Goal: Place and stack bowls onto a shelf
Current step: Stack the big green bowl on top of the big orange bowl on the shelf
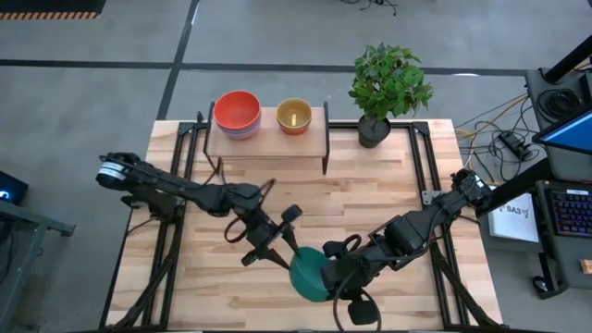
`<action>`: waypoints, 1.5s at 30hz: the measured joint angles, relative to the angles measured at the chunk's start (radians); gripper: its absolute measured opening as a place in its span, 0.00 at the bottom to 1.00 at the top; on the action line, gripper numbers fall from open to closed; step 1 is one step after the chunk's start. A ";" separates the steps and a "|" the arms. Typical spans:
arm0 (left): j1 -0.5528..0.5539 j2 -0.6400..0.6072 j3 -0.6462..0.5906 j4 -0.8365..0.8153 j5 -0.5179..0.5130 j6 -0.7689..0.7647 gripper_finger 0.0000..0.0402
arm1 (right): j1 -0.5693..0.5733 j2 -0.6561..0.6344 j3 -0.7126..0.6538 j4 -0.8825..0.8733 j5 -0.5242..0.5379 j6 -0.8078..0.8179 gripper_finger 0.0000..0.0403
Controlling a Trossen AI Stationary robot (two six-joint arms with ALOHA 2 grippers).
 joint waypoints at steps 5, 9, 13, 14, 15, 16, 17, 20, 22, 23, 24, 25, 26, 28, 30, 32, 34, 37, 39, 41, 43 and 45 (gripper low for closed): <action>0.000 0.072 0.065 -0.030 0.099 0.015 0.40 | 0.000 0.000 -0.010 0.003 -0.006 0.001 0.02; 0.000 0.091 0.082 -0.030 0.170 0.046 0.37 | 0.000 0.000 -0.011 0.005 0.001 0.000 0.02; 0.000 0.089 0.082 -0.034 0.169 0.051 0.24 | 0.000 0.000 -0.011 0.002 0.004 0.003 0.02; 0.000 0.086 0.081 -0.038 0.169 0.051 0.19 | 0.000 0.000 -0.011 0.001 0.008 0.006 0.02; 0.000 0.085 0.080 -0.046 0.174 0.049 0.13 | 0.000 0.000 -0.011 0.001 0.019 0.014 0.02; -0.002 0.084 0.079 -0.052 0.177 0.047 0.08 | 0.000 -0.001 -0.011 0.002 0.037 0.025 0.02; -0.003 0.084 0.078 -0.056 0.180 0.043 0.05 | -0.001 -0.003 -0.010 0.003 0.056 0.038 0.02; -0.002 0.084 0.077 -0.059 0.182 0.039 0.04 | -0.006 -0.004 -0.009 -0.004 0.064 0.059 0.04; -0.002 0.084 0.077 -0.061 0.181 0.038 0.03 | -0.008 -0.004 -0.009 -0.005 0.066 0.078 0.07; -0.002 0.084 0.077 -0.065 0.179 0.038 0.02 | -0.010 -0.004 -0.009 -0.007 0.072 0.089 0.09; -0.002 0.084 0.077 -0.066 0.175 0.039 0.01 | -0.012 -0.004 -0.009 -0.013 0.074 0.104 0.11; -0.002 0.084 0.077 -0.067 0.172 0.039 0.01 | -0.017 -0.004 -0.009 -0.020 0.073 0.115 0.13; -0.001 0.084 0.077 -0.067 0.168 0.039 0.01 | -0.019 -0.004 -0.009 -0.024 0.073 0.120 0.16; -0.001 0.083 0.077 -0.062 0.158 0.039 0.01 | -0.023 -0.004 -0.009 -0.024 0.078 0.118 0.21; 0.000 0.082 0.077 -0.050 0.145 0.036 0.00 | -0.028 -0.003 -0.009 -0.025 0.083 0.103 0.26; 0.001 0.080 0.077 -0.039 0.129 0.032 0.00 | -0.036 -0.011 -0.011 -0.048 0.078 0.077 0.31; 0.001 0.070 0.078 -0.042 0.085 0.016 0.00 | -0.044 -0.034 -0.013 -0.081 0.079 0.048 0.35; 0.000 0.049 0.082 -0.073 -0.004 0.010 0.00 | -0.056 -0.082 -0.013 -0.107 0.089 -0.009 0.39; 0.001 0.025 0.083 -0.113 -0.048 0.010 0.00 | -0.060 -0.117 -0.013 -0.119 0.132 -0.054 0.39; 0.001 -0.006 0.085 -0.157 -0.118 0.004 0.00 | -0.061 -0.148 -0.013 -0.132 0.184 -0.109 0.40; 0.000 -0.037 0.087 -0.200 -0.214 -0.015 0.00 | -0.061 -0.182 -0.014 -0.140 0.224 -0.170 0.40; 0.000 -0.067 0.088 -0.246 -0.323 -0.030 0.00 | -0.061 -0.212 -0.014 -0.149 0.264 -0.227 0.40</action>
